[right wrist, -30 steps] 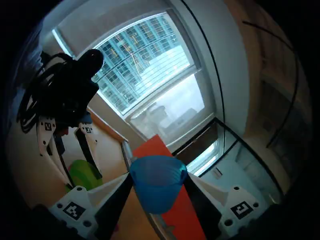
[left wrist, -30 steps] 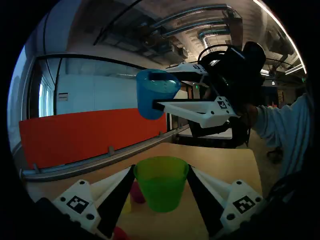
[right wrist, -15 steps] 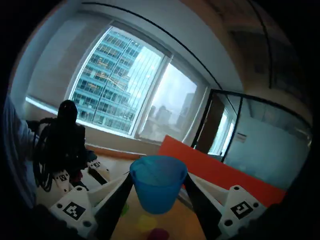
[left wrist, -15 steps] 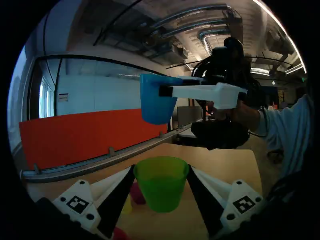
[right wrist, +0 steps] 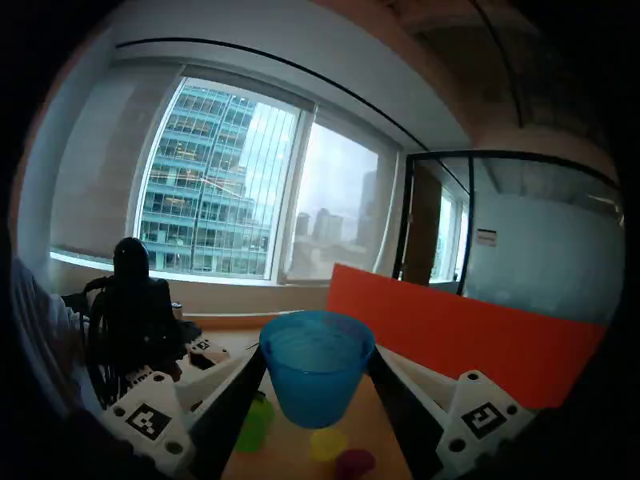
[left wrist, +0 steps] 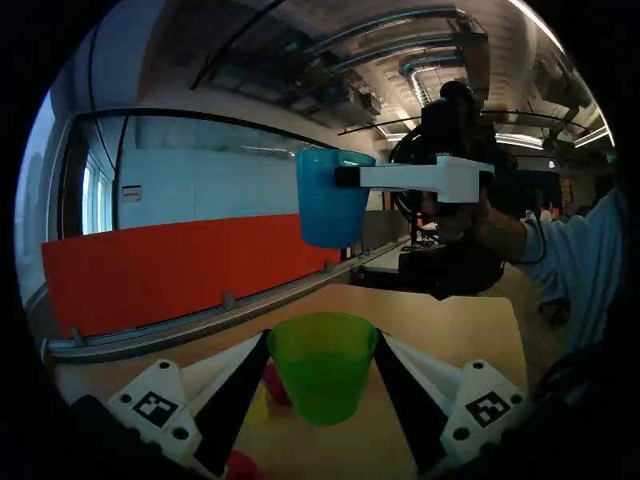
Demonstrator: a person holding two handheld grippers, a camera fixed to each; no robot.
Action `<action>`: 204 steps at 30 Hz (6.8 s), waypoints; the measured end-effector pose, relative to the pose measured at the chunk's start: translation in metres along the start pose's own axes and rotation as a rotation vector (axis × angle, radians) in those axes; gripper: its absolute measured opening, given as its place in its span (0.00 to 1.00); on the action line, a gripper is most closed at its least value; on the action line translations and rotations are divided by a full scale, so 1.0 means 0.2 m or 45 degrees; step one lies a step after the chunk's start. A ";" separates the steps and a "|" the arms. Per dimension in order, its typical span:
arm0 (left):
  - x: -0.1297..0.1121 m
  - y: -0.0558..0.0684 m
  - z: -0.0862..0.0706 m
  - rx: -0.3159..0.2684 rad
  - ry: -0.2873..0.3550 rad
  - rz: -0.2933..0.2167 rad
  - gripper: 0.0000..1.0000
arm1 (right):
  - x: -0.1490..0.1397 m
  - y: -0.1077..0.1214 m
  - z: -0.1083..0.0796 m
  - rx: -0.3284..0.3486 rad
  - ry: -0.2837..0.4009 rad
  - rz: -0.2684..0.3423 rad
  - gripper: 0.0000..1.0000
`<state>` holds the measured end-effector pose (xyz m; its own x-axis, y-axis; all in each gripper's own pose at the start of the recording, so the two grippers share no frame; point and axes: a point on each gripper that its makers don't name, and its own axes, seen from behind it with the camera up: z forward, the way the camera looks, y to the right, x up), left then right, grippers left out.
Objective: Pour water
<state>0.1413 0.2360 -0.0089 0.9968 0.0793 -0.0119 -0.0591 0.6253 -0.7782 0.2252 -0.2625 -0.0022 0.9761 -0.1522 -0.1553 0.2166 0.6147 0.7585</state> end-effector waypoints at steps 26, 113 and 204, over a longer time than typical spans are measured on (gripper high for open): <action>-0.19 -0.02 -0.03 0.028 -0.094 0.006 0.90 | -0.37 0.15 -0.19 -0.061 -0.117 0.108 0.91; -1.03 0.15 0.07 -0.130 -0.634 0.007 0.90 | -1.58 -0.20 -0.30 0.198 -0.738 0.123 0.92; -0.99 0.05 -0.34 0.071 -0.591 -0.085 1.00 | -1.64 -0.22 -0.64 0.021 -0.728 0.171 1.00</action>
<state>-0.0527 0.1735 -0.0576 0.8695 0.3684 0.3292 -0.0111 0.6807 -0.7325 -0.1011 -0.1405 -0.0657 0.8282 -0.4699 0.3055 0.0867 0.6459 0.7585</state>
